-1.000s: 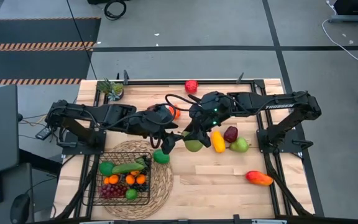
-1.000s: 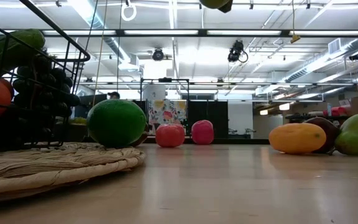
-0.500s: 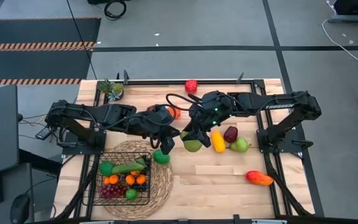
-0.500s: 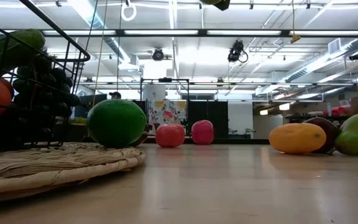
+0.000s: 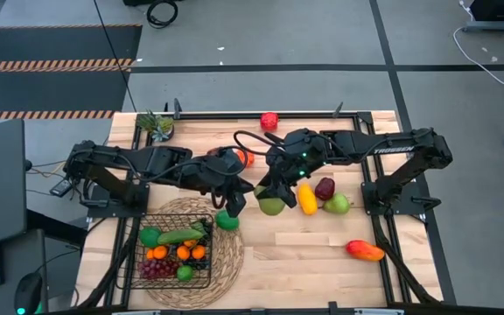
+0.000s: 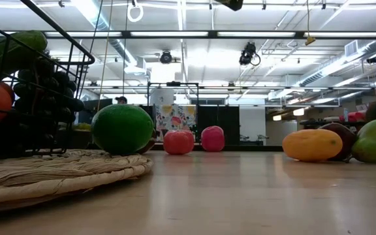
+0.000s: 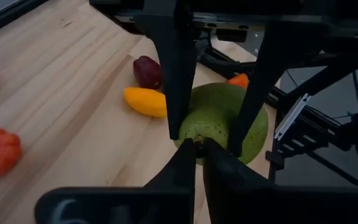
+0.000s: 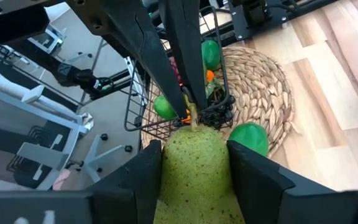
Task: Build produce basket
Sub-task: Put the top pear into the black wire basket, then put the pear into the black wire basket
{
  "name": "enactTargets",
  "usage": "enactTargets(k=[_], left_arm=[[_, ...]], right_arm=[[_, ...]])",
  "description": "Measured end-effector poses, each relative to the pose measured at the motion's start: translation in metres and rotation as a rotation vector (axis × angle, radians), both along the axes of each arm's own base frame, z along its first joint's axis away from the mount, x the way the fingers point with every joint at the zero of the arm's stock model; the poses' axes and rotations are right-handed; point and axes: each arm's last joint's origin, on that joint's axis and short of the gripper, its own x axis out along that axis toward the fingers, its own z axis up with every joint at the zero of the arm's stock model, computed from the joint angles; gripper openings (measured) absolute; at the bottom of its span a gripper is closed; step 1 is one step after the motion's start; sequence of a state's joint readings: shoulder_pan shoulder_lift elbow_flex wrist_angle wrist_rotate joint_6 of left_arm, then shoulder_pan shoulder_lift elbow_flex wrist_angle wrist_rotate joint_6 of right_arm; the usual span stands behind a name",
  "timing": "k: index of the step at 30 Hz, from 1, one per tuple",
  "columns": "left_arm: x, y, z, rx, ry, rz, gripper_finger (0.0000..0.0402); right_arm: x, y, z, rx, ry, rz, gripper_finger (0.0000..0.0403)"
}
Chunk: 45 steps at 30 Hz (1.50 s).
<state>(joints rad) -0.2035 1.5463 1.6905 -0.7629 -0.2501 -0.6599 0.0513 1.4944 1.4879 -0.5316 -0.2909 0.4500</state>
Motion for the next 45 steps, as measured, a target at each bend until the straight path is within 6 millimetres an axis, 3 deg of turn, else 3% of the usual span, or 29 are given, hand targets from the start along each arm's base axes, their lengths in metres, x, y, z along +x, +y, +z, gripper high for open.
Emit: enactTargets(k=[6, 14, 19, 28, 35, 38, 45], left_arm=[[-0.008, 0.000, -0.007, -0.030, 0.096, 0.029, 0.0013], [-0.030, -0.008, 0.000, -0.075, 0.143, 0.011, 0.0013], [-0.047, -0.024, 0.009, -0.171, 0.145, -0.101, 0.0013], [-0.084, -0.054, -0.010, -0.177, 0.475, -0.156, 0.0017], [-0.101, -0.073, -0.013, -0.156, 0.545, -0.201, 0.0016], [-0.103, -0.081, -0.014, -0.143, 0.553, -0.230, 0.0035], [-0.108, -0.083, -0.022, -0.095, 0.637, -0.197, 0.0125]], right_arm=[[-0.003, -0.002, -0.005, -0.017, 0.069, -0.030, 0.0206], [-0.010, -0.002, -0.014, -0.047, 0.181, -0.026, 0.0234], [-0.013, -0.004, -0.018, -0.079, 0.220, -0.035, 0.0241], [-0.013, -0.005, -0.018, -0.083, 0.217, -0.035, 0.0242], [-0.013, -0.005, -0.018, -0.092, 0.215, -0.034, 0.0242], [-0.013, -0.006, -0.018, -0.108, 0.216, -0.055, 0.0242], [-0.013, -0.009, -0.019, -0.097, 0.237, -0.120, 0.0242]])
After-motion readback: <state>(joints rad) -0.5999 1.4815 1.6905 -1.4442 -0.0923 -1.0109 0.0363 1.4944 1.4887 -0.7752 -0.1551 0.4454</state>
